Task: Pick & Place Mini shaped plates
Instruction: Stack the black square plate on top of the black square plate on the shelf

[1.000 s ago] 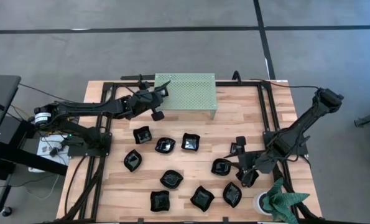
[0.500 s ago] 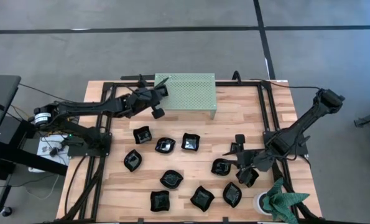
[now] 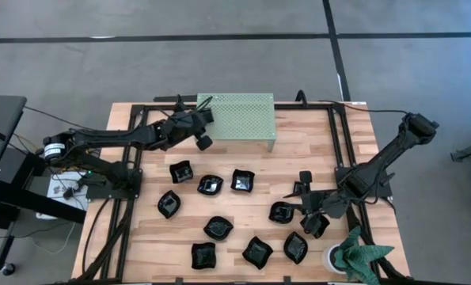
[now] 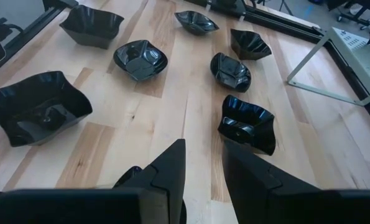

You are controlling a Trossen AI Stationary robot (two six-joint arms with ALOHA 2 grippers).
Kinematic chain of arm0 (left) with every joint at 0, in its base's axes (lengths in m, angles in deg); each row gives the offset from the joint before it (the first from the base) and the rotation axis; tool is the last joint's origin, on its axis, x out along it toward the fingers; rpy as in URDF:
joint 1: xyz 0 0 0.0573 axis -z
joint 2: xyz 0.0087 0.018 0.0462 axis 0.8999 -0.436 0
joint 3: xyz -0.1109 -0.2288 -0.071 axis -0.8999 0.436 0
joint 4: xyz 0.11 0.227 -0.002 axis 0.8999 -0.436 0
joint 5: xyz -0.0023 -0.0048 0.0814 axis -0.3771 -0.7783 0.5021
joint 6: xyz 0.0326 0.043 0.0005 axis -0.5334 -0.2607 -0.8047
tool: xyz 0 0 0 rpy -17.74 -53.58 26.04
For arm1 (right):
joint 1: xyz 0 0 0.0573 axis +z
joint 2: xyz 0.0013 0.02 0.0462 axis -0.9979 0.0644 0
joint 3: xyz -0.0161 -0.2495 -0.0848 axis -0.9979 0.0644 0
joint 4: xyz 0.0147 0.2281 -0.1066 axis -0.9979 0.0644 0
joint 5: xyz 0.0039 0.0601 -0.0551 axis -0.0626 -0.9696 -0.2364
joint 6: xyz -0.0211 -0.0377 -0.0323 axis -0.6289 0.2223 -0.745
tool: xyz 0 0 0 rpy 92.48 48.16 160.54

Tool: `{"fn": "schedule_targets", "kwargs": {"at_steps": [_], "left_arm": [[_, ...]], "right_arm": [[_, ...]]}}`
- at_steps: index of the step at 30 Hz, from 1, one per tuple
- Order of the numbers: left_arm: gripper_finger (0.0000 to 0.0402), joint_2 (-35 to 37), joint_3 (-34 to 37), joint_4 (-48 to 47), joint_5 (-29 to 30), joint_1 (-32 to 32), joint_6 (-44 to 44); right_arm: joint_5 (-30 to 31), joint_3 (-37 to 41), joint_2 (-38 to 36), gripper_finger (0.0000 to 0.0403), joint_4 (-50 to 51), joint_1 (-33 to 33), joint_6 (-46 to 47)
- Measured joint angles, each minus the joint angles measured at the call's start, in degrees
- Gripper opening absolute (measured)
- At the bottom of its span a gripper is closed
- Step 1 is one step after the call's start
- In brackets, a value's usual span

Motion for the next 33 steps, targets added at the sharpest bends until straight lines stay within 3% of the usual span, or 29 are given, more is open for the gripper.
{"fn": "schedule_targets", "kwargs": {"at_steps": [7,10,16,23,33], "left_arm": [[0.0085,0.0,0.0,4.25,-13.75,6.74,12.18],[0.0085,0.0,0.0,4.38,-16.45,11.32,15.7],[0.0088,0.0,0.0,4.43,-16.46,22.09,17.35],[0.0091,0.0,0.0,4.53,-15.67,32.18,19.12],[0.0091,0.0,0.0,5.26,-15.48,36.1,19.16]], "right_arm": [[0.66,0.0,0.02,0.01,-0.56,-1.66,0.02],[0.4,0.0,0.12,0.0101,-1.08,-3.92,1.16],[-2.65,-0.04,1.25,0.0131,1.85,-7.46,9.89],[-7.14,-0.02,6.66,0.017,16.37,-8.59,24.35],[-13.66,-0.02,14.57,0.0153,20.69,-8.59,28.36]]}}
